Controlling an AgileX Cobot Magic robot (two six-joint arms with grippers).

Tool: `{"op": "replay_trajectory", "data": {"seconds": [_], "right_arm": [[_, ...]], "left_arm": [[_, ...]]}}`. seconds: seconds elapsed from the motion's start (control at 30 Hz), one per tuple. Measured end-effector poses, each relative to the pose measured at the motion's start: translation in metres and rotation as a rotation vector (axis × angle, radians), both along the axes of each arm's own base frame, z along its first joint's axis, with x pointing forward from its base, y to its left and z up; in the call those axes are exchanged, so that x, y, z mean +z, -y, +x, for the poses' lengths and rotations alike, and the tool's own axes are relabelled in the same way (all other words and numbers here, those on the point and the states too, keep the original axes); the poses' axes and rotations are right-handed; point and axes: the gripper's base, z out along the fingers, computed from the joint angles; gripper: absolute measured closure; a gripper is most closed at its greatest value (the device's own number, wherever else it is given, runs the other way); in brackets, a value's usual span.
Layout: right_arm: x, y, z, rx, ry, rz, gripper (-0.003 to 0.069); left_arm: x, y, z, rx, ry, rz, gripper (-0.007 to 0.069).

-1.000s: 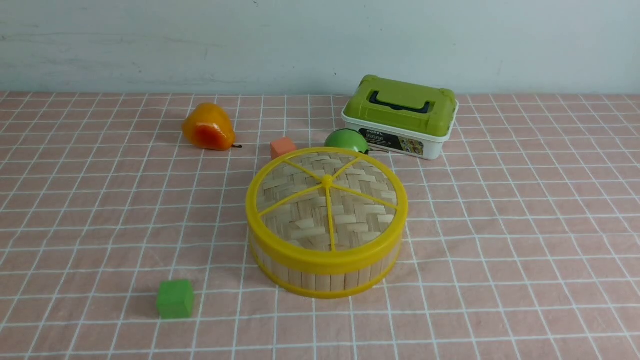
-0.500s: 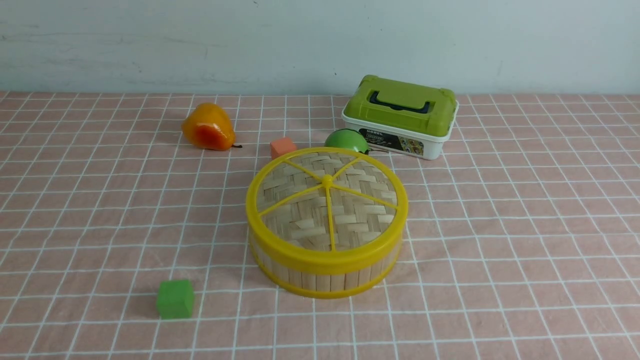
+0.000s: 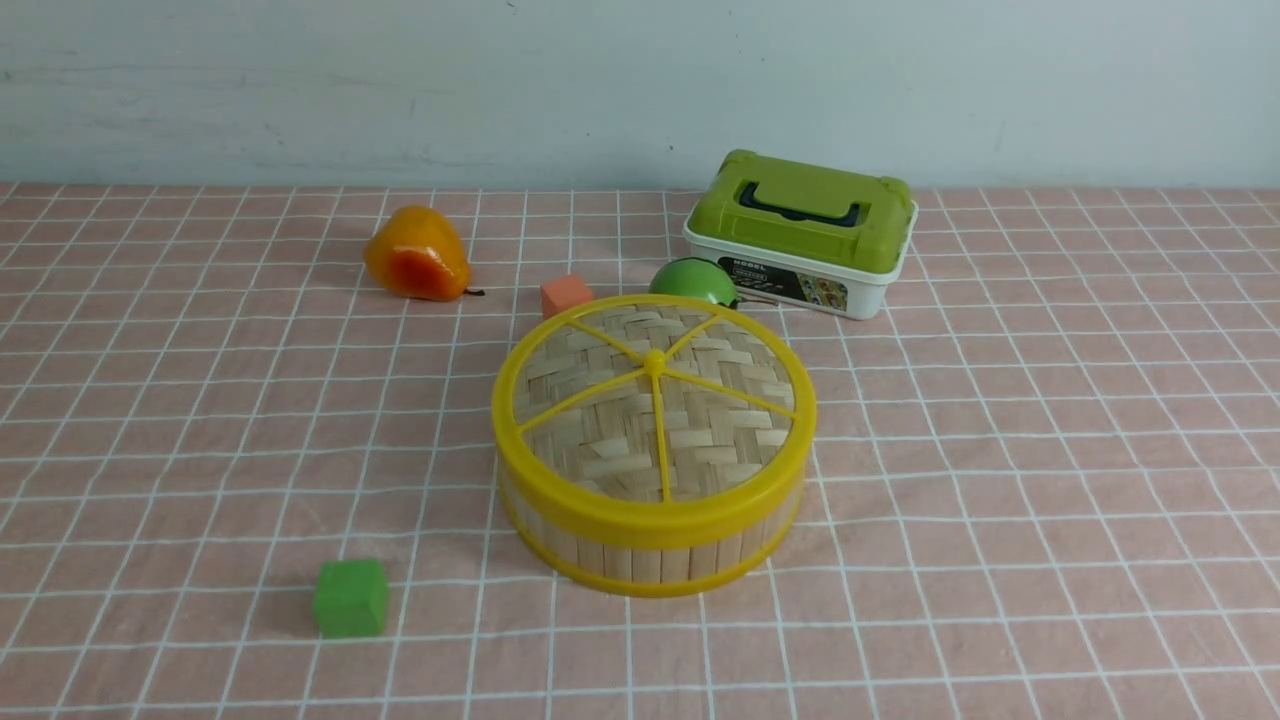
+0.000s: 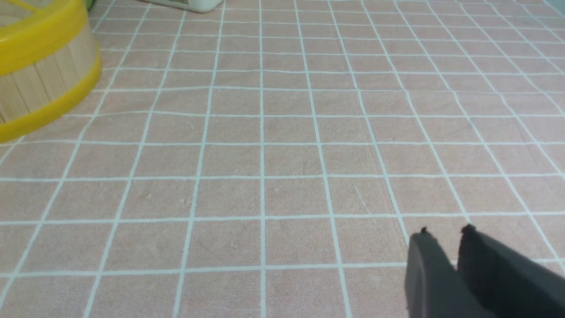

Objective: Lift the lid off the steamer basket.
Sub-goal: Use the right arm to lift the lid of the steamer

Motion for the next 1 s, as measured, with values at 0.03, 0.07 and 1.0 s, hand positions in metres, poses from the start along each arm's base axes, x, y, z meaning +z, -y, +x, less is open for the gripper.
{"op": "replay_trajectory", "data": {"seconds": [0.03,0.07,1.0], "right_arm": [[0.000,0.000,0.000,0.000,0.000,0.000,0.0571],[0.000,0.000,0.000,0.000,0.000,0.000,0.0568],[0.007,-0.012,0.002,0.004,0.073,0.512,0.0543]], "left_arm": [[0.000,0.000,0.000,0.000,0.000,0.000,0.0385],[0.000,0.000,0.000,0.000,0.000,0.000,0.0385],[0.000,0.000,0.000,0.000,0.000,0.001,0.0385]]}}
